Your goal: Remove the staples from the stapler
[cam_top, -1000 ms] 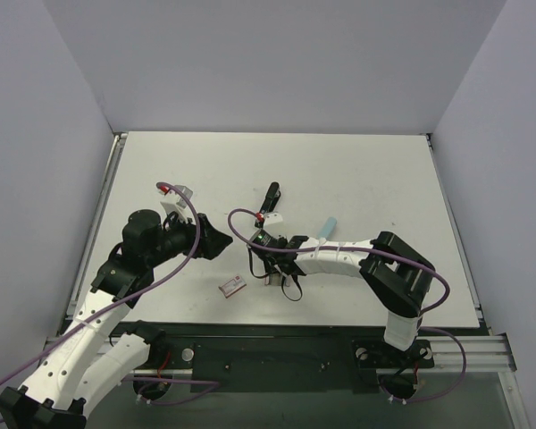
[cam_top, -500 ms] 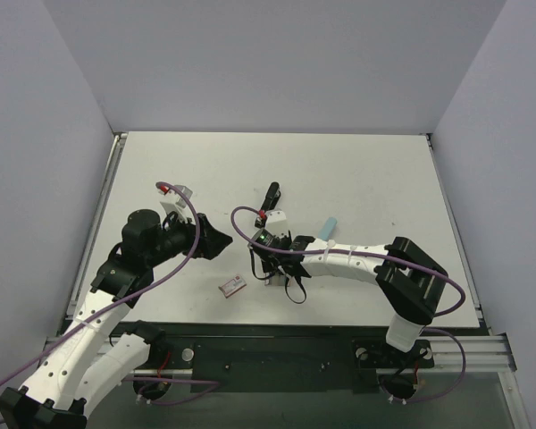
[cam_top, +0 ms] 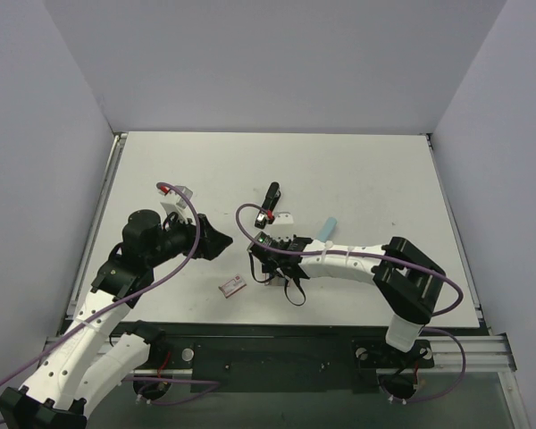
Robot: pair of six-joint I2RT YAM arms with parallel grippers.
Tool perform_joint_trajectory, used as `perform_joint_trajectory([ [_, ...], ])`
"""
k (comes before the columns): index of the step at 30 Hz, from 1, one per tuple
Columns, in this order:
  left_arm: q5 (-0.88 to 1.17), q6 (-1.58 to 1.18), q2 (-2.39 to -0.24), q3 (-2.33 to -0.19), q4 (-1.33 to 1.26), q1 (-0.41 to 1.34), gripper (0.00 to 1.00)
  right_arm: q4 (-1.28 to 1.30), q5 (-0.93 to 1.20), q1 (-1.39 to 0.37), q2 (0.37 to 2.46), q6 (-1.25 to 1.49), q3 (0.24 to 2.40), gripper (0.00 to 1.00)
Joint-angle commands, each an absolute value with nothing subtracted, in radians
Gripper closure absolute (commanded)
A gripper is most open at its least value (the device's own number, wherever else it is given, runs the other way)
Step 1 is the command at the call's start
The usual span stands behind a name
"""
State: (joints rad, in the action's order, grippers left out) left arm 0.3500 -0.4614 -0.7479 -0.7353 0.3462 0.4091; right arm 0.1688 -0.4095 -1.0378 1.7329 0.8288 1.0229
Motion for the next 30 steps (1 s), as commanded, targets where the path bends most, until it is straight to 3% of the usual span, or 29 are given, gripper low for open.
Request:
perform_joint_trajectory([
  [1, 0.368, -0.466, -0.735, -0.741, 0.295, 0.403, 0.15, 0.216, -0.465, -1.045, 1.758, 0.897, 1.058, 0.59],
  [22, 0.360, -0.463, -0.732, -0.744, 0.299, 0.402, 0.15, 0.222, -0.422, -1.046, 1.838, 0.959, 1.081, 0.61],
  [30, 0.356, -0.463, -0.730, -0.746, 0.302, 0.402, 0.15, 0.215, -0.390, -1.049, 1.867, 0.974, 1.092, 0.67],
])
